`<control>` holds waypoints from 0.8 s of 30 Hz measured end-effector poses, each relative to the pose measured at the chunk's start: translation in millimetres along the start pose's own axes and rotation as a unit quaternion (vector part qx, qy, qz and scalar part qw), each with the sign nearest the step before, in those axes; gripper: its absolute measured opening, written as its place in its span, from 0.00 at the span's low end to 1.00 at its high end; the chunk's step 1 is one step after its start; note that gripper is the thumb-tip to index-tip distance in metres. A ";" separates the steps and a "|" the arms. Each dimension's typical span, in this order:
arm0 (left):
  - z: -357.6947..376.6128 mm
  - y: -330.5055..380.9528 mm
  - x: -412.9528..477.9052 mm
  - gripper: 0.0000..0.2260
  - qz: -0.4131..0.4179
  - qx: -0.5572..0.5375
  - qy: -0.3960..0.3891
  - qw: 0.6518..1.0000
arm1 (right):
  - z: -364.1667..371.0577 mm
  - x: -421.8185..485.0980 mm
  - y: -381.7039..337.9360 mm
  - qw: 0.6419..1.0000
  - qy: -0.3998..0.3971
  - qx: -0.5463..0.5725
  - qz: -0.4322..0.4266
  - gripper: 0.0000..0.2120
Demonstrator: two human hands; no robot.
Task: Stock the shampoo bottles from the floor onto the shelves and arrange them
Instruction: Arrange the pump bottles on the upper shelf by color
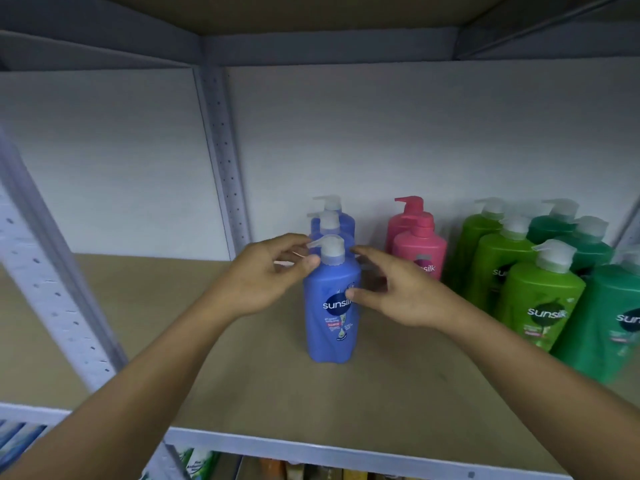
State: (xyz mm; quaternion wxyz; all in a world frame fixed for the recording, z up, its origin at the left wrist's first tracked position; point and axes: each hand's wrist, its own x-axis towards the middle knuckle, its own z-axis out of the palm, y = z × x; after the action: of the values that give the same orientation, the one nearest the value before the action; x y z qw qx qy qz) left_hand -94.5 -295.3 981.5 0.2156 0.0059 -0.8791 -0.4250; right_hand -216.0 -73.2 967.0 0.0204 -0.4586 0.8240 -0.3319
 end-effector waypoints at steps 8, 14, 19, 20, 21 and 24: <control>22.4 -18.2 -15.9 0.37 0.003 0.009 -0.078 0.997 | 6.9 2.9 -1.3 0.996 -0.017 0.092 0.009 0.26; 22.0 -21.3 -8.4 0.32 -0.013 0.001 -0.074 0.997 | 11.0 1.9 -5.2 0.995 0.027 0.092 0.015 0.26; 21.2 -29.1 -4.1 0.33 -0.023 -0.018 -0.080 0.996 | 17.2 0.5 -8.5 0.995 0.055 0.086 0.019 0.25; 21.2 -30.6 -3.8 0.34 -0.023 -0.019 -0.081 0.996 | 17.7 0.5 -9.1 0.994 0.057 0.087 0.019 0.25; 21.1 -31.4 -3.8 0.34 -0.023 -0.020 -0.081 0.996 | 18.0 0.7 -9.2 0.994 0.057 0.088 0.019 0.25; 21.2 -31.4 -4.7 0.34 -0.016 -0.025 -0.084 0.996 | 17.4 2.2 -8.8 0.995 0.049 0.085 0.023 0.25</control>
State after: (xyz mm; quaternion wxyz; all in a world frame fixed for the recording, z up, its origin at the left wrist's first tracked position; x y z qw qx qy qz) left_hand -103.8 -298.6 944.6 0.1343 -0.0206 -0.8828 -0.4497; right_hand -204.8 -87.2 959.0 0.0263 -0.4194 0.8029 -0.4229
